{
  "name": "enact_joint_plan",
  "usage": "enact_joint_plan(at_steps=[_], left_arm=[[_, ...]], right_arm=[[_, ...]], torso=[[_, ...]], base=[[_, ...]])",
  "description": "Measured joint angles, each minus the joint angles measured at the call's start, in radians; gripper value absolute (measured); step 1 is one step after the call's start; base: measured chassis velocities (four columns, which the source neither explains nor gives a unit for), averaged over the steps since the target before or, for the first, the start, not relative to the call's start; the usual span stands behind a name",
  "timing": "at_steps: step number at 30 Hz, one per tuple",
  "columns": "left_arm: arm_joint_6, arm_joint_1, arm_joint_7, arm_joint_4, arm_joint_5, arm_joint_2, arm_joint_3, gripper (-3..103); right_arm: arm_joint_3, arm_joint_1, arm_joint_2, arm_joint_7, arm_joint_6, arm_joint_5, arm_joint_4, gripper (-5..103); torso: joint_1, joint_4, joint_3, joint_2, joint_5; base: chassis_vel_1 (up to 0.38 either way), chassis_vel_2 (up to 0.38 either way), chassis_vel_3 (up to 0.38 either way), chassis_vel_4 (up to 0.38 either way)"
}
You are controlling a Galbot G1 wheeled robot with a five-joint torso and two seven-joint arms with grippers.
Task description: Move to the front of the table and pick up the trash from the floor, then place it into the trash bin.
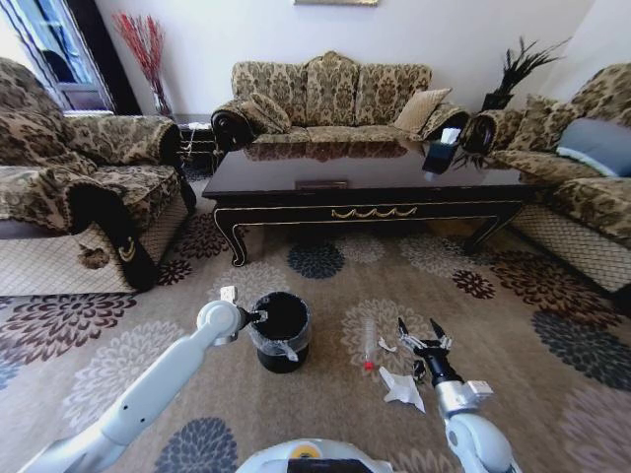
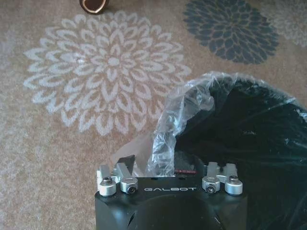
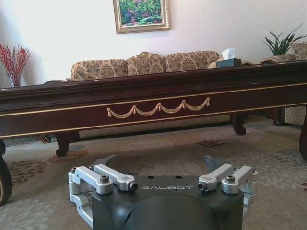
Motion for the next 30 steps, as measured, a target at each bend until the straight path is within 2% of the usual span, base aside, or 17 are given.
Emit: enact_joint_plan(at_steps=[2, 5, 7, 11, 13, 17, 19, 20, 30], left_arm=[[0.000, -0.002, 0.000, 0.005, 0.001, -0.002, 0.004, 69], [0.000, -0.007, 0.002, 0.016, -0.001, -0.010, 0.012, 55], [0.000, -0.006, 0.002, 0.016, -0.002, -0.011, 0.012, 55], [-0.001, 0.014, 0.003, 0.011, 0.001, -0.010, 0.000, 34], [-0.001, 0.018, 0.003, 0.010, 0.002, -0.010, -0.004, 34], [-0.001, 0.036, 0.006, 0.000, 0.003, -0.002, -0.022, 12], [-0.001, 0.040, 0.006, -0.002, 0.003, 0.001, -0.025, 12], [0.000, 0.047, 0.009, -0.011, 0.001, 0.008, -0.031, 4], [0.000, 0.091, 0.011, -0.057, 0.002, 0.030, -0.074, 2]], right_arm=[[0.000, 0.001, 0.000, 0.001, 0.000, 0.000, 0.000, 100], [-0.003, -0.003, 0.002, -0.001, 0.000, 0.000, 0.000, 100], [-0.004, -0.006, 0.002, -0.002, 0.001, -0.001, 0.000, 100], [-0.006, -0.013, 0.010, -0.006, 0.004, -0.005, 0.001, 100], [-0.006, -0.013, 0.010, -0.006, 0.004, -0.005, 0.000, 100], [-0.012, -0.007, 0.009, -0.009, 0.005, -0.006, -0.012, 100], [-0.013, -0.007, 0.009, -0.009, 0.005, -0.007, -0.013, 100], [-0.016, -0.005, 0.010, -0.009, 0.005, -0.007, -0.013, 100], [-0.013, -0.002, 0.005, -0.003, 0.005, -0.004, -0.012, 100]], torso=[[0.000, 0.0000, 0.000, 0.000, -0.0002], [0.000, -0.0002, 0.000, 0.000, -0.0002], [0.000, -0.0002, 0.000, 0.000, -0.0002], [0.000, 0.0001, 0.000, 0.000, 0.0000], [0.000, 0.0001, 0.000, 0.000, -0.0001], [0.000, -0.0004, 0.000, 0.000, -0.0002], [0.000, -0.0003, 0.000, 0.000, -0.0002], [0.000, -0.0002, 0.000, 0.000, -0.0002], [0.000, -0.0001, 0.000, 0.000, -0.0002]], base=[[0.000, 0.000, 0.000, 0.000], [0.000, 0.000, 0.000, 0.000], [0.000, 0.000, 0.000, 0.000], [0.000, 0.000, 0.000, 0.000], [0.000, 0.000, 0.000, 0.000], [0.000, 0.000, 0.000, 0.000], [0.000, 0.000, 0.000, 0.000], [0.000, 0.000, 0.000, 0.000], [0.000, 0.000, 0.000, 0.000]])
